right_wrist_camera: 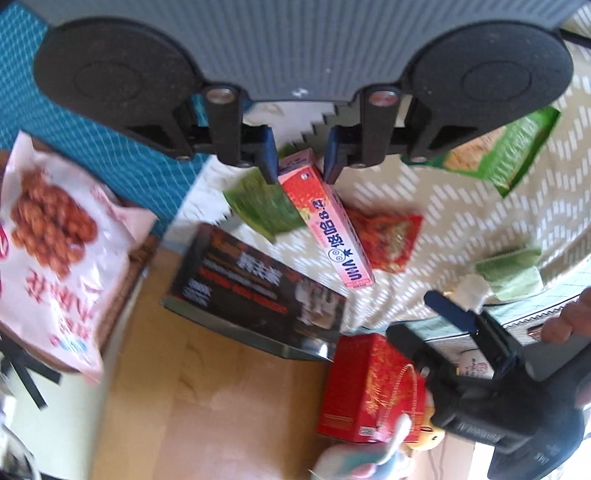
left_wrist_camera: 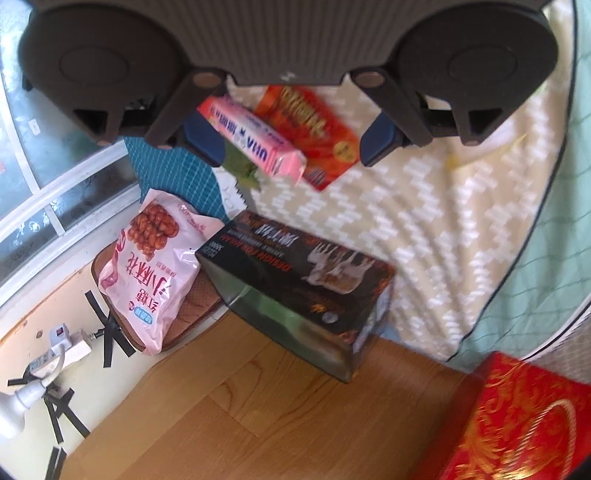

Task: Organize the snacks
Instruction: 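Lift the candy stick box into the black tin box and release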

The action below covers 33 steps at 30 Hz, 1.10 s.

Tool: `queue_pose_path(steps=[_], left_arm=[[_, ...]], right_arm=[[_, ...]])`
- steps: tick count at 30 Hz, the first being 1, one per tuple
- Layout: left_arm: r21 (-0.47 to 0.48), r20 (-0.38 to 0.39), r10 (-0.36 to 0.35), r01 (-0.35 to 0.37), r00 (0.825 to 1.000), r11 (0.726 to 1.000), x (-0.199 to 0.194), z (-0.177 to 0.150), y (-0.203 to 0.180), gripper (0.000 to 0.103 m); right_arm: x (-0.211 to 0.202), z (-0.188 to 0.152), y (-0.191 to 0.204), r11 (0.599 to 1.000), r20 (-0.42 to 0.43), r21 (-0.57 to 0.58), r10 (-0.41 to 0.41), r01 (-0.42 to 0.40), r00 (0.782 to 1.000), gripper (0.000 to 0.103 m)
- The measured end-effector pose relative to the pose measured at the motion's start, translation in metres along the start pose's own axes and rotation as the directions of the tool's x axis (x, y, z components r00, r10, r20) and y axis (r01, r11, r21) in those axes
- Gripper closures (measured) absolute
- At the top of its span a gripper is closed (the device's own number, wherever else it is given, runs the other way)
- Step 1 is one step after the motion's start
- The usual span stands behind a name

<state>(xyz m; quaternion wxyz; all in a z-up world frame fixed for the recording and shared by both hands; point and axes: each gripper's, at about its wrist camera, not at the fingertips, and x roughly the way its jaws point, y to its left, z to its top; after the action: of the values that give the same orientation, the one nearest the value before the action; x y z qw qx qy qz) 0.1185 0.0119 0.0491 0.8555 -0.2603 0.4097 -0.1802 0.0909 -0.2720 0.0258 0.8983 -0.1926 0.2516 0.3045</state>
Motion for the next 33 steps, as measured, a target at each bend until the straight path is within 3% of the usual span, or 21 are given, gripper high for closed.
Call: queue_pose_path(steps=[3,10,20,23,26,33], left_arm=[[0.056,-0.014,0.011,-0.010,1.000,0.998,0.016,0.005,-0.013,0.030],[0.141,-0.083,0.055,-0.043,0.995,0.989,0.053,0.007,-0.022,0.058],[0.115,-0.027,0.072,-0.069,0.997,0.991,0.053,0.028,-0.011,0.051],[0.143,-0.065,0.074,-0.065,0.995,0.988,0.065,0.027,-0.014,0.054],[0.165,-0.098,0.044,-0.027,0.994,0.986,0.074,0.020,-0.022,0.074],[0.229,0.011,0.054,-0.056,0.998,0.972,0.047,0.025,-0.043,0.074]], right_arm=[[0.000,-0.001,-0.004,0.999,0.006,0.033,0.006,-0.006,1.000,0.073],[-0.001,-0.006,-0.008,0.996,0.004,0.083,0.029,-0.029,1.000,0.072],[0.003,-0.008,-0.018,0.985,0.012,0.152,0.078,-0.079,0.997,0.072],[0.004,-0.010,-0.025,0.974,0.015,0.202,0.103,-0.104,0.995,0.072],[0.004,-0.011,-0.030,0.965,0.020,0.228,0.129,-0.130,0.991,0.073],[-0.010,0.001,-0.026,0.966,0.108,0.224,0.104,-0.126,0.989,0.075]])
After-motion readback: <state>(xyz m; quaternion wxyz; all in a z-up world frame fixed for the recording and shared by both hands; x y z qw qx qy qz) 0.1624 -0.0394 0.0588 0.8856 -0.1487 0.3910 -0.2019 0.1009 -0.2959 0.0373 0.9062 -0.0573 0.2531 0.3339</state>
